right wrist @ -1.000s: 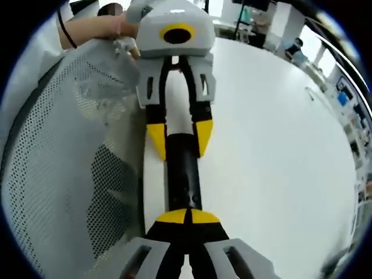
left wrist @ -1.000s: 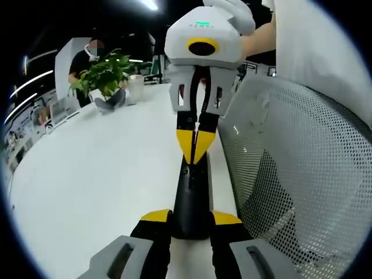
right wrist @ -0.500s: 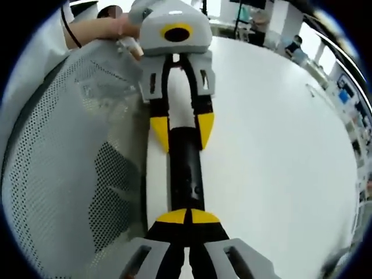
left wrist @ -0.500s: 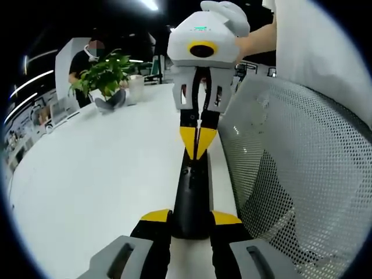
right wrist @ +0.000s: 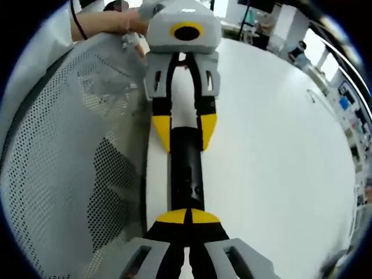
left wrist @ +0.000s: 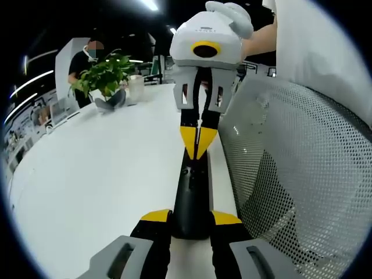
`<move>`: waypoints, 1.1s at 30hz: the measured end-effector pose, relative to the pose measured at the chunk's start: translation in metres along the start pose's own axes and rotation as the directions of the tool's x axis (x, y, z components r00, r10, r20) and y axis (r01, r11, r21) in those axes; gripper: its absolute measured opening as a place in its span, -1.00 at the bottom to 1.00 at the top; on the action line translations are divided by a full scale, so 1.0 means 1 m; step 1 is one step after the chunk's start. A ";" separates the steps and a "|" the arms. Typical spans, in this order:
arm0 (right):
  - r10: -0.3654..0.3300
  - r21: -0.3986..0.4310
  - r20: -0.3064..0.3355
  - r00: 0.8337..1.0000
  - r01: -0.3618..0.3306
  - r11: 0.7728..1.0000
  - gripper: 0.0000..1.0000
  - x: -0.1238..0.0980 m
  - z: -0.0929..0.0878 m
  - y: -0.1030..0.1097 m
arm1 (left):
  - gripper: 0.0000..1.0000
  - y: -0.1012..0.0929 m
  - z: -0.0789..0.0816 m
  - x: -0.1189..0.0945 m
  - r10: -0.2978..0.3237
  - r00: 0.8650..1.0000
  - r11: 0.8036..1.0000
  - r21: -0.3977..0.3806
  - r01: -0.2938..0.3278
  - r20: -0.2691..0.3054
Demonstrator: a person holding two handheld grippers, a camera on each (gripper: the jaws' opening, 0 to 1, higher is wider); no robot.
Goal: Press the specified remote control buttons in sequence, fully releasing each button before pressing the next.
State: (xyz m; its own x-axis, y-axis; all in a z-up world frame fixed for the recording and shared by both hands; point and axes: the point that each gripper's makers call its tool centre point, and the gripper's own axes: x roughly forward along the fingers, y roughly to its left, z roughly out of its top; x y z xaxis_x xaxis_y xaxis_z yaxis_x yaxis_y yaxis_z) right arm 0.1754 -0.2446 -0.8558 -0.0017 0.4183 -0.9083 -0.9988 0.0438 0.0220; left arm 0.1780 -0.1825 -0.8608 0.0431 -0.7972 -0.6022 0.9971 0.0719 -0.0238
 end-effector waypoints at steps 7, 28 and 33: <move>0.016 -0.005 -0.005 1.000 -0.016 1.000 -1.00 -0.003 -0.005 0.001 | -0.50 0.000 0.000 0.000 0.001 1.000 1.000 -0.001 -0.001 0.000; -0.050 0.059 0.080 0.996 0.045 0.997 -1.00 -0.006 -0.008 -0.002 | -0.50 0.000 0.000 0.000 -0.001 1.000 1.000 0.000 0.001 0.000; -0.075 0.089 0.139 0.987 0.063 0.994 -1.00 -0.006 -0.009 -0.001 | -0.50 0.000 0.001 0.000 -0.001 1.000 1.000 -0.001 0.001 0.002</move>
State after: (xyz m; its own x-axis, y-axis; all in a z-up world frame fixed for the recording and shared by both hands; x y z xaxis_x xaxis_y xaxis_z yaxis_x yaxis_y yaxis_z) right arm 0.1757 -0.2552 -0.8538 0.0798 0.5358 -0.8406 -0.9885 0.1509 0.0024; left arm 0.1778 -0.1827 -0.8602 0.0425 -0.7986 -0.6003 0.9971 0.0722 -0.0254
